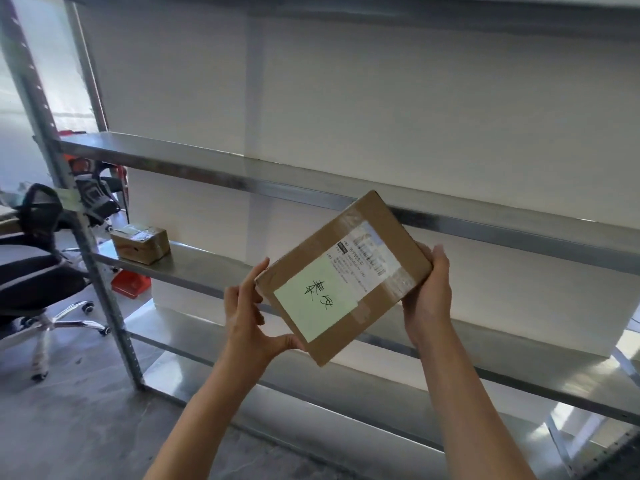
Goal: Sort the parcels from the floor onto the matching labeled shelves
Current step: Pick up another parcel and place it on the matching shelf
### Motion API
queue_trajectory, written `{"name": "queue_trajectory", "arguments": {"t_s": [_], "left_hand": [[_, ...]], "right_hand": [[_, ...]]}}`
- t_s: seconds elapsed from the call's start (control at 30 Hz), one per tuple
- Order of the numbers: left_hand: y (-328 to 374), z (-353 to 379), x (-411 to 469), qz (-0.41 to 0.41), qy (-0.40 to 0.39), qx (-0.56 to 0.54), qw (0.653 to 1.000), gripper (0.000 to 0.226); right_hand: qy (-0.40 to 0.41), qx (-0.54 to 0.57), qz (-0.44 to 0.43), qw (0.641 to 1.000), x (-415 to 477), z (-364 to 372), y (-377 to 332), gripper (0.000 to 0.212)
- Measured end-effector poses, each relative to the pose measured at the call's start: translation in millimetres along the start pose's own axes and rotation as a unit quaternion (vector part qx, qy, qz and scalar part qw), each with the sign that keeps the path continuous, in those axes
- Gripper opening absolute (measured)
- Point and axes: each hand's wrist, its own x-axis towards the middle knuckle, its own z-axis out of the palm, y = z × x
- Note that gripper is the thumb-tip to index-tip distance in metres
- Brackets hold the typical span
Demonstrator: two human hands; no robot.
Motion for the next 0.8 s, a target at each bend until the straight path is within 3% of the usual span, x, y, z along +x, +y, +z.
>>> {"name": "queue_trajectory", "arguments": {"t_s": [0.13, 0.23, 0.33, 0.43, 0.57, 0.67, 0.8], "left_hand": [[-11.2, -25.4, -0.9, 0.005, 0.048, 0.004, 0.999, 0.108], [-17.4, -45.5, -4.3, -0.059, 0.084, -0.005, 0.995, 0.097], [-25.9, -59.6, -3.0, -0.072, 0.102, 0.010, 0.992, 0.091], [-31.3, -73.0, 2.3, -0.099, 0.117, -0.024, 0.988, 0.085], [-47.6, -105.8, 13.8, -0.163, 0.177, -0.027, 0.970, 0.087], [-67.1, -142.0, 26.4, -0.170, 0.210, 0.014, 0.963, 0.084], [-91.8, -189.0, 48.4, -0.167, 0.215, 0.046, 0.961, 0.105]], "right_hand": [[-0.019, 0.009, -0.015, 1.000, -5.3, 45.1, 11.1, 0.048], [-0.039, 0.045, -0.014, 0.998, -6.7, 77.9, 21.9, 0.045], [-0.098, 0.043, -0.020, 0.994, -5.4, 110.4, 34.9, 0.046], [-0.189, -0.008, -0.015, 0.982, -3.9, 146.5, 55.3, 0.063], [-0.315, -0.011, -0.022, 0.949, -5.9, 201.8, 91.6, 0.070], [-0.369, 0.026, -0.063, 0.927, -3.1, 250.5, 109.2, 0.061], [-0.423, 0.043, -0.080, 0.901, 7.3, 314.9, 141.1, 0.064]]}}
